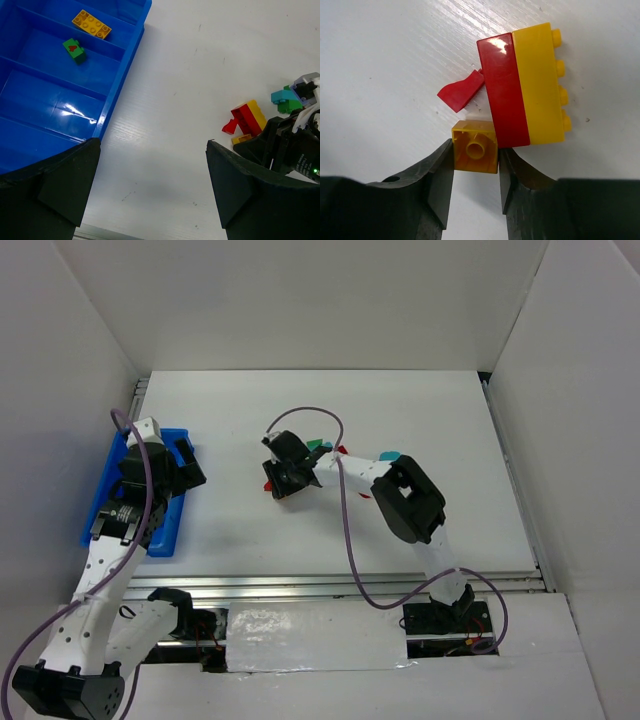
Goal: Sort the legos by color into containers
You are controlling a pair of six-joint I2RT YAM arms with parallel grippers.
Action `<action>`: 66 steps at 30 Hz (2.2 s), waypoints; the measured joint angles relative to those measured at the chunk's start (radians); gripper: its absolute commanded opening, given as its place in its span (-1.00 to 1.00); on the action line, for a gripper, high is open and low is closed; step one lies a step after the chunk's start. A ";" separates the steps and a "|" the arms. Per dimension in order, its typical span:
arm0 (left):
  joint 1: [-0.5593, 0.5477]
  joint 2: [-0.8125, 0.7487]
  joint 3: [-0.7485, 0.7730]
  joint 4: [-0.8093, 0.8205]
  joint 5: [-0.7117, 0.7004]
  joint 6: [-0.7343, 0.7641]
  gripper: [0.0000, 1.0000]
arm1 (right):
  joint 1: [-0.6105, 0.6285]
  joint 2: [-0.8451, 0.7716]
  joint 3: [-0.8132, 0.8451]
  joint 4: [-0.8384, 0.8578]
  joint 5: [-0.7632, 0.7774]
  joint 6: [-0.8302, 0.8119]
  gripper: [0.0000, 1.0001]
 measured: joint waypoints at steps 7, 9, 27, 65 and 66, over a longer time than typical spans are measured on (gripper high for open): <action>0.000 0.006 0.000 0.008 0.034 -0.001 0.99 | 0.000 -0.102 -0.170 0.095 -0.061 0.009 -1.00; 0.001 0.018 0.000 0.021 0.088 -0.003 0.99 | 0.000 -0.192 -0.296 0.138 -0.109 0.011 -1.00; -0.258 0.202 -0.260 0.530 0.883 -0.391 0.91 | 0.003 -0.806 -0.758 0.422 -0.372 -0.042 -1.00; -0.411 0.246 -0.228 0.583 0.806 -0.452 -1.00 | 0.014 -0.986 -0.896 0.539 -0.267 -0.019 -0.92; -0.412 0.246 -0.227 0.582 0.804 -0.451 -1.00 | 0.014 -0.986 -0.896 0.539 -0.266 -0.019 -0.88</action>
